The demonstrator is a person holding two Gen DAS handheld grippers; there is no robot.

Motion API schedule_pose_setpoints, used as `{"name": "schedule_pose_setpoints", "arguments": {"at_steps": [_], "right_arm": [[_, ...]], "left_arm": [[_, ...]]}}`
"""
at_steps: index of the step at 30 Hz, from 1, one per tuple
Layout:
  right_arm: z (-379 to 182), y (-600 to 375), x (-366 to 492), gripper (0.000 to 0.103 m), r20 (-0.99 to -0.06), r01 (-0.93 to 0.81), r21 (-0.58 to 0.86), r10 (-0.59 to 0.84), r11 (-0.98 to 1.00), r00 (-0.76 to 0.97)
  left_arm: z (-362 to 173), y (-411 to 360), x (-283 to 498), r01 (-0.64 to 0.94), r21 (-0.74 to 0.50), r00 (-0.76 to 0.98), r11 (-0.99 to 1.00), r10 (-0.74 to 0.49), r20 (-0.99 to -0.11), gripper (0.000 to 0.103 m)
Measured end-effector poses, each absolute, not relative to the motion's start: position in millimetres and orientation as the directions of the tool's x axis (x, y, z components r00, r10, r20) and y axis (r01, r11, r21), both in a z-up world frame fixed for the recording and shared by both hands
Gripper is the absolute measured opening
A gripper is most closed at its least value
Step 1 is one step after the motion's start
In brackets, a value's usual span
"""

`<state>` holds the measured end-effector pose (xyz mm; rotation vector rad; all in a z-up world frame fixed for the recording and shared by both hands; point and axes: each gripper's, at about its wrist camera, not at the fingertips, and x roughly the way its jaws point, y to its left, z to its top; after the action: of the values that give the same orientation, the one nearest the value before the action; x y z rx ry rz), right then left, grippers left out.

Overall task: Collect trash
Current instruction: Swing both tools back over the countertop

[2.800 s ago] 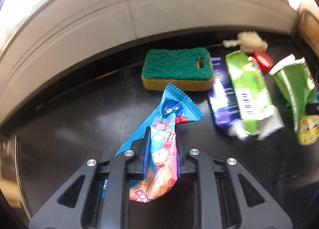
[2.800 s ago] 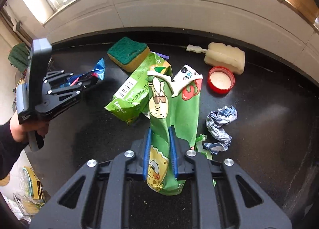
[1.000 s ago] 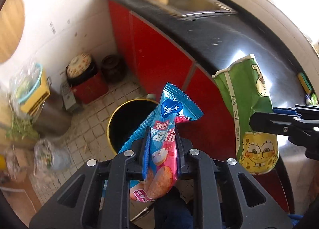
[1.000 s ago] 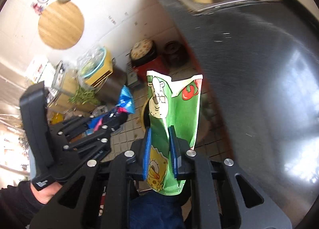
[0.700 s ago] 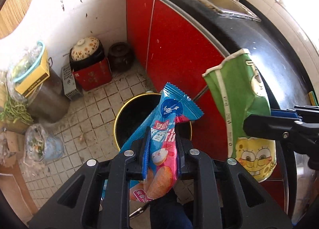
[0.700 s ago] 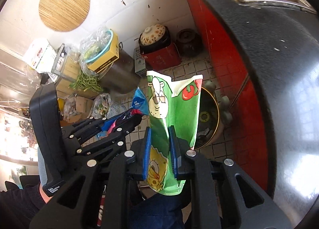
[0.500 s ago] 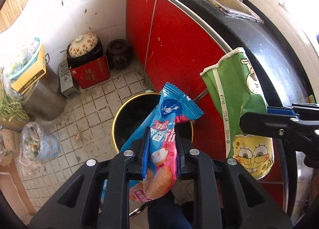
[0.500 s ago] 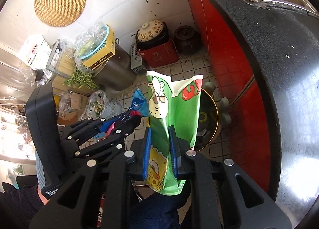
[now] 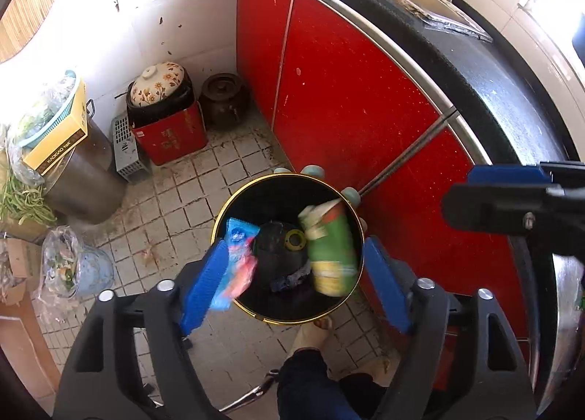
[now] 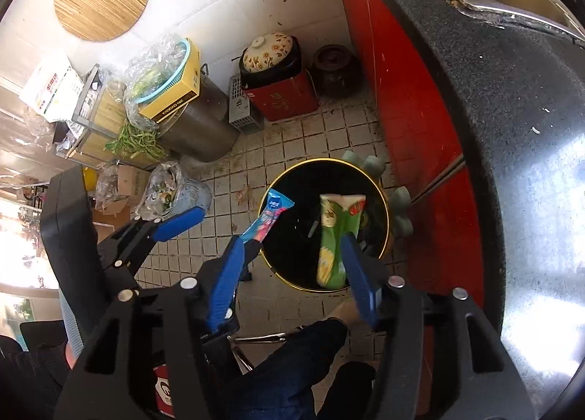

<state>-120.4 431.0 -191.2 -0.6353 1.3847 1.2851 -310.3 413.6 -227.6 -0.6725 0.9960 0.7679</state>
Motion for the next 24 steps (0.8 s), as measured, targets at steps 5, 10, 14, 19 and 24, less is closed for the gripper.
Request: {"name": "schedule_pose_setpoints", "arguments": {"at_steps": [5,10,14,19,24], "right_arm": [[-167,411,-106,0.067,-0.911,-0.895,0.345,0.332,0.283,-0.246],[-128,349,-71,0.076,-0.9,-0.869,0.319,0.409,0.378,-0.152],[-93,279,-39,0.082,-0.898,-0.834,0.227,0.439,0.504,0.021],[-50,162,1,0.084,-0.867,-0.696,0.127,0.42,0.707,0.268],[-27,45,26,0.084,-0.84,-0.484,0.077,0.318,0.872,0.44]], "left_arm": [[-215,404,-306,-0.803,-0.145,0.347,0.579,0.254,-0.903,0.084],[-184,373,-282,-0.744,-0.104,0.371,0.66,0.279,-0.886,0.092],[-155,338,-244,-0.656,-0.073,0.418,0.751,0.281,-0.864,0.093],[-117,273,-168,-0.446,-0.108,0.542,0.889,0.172,-0.823,0.093],[-85,180,-81,-0.117,-0.083,0.616,0.99,0.007,-0.788,0.093]]}}
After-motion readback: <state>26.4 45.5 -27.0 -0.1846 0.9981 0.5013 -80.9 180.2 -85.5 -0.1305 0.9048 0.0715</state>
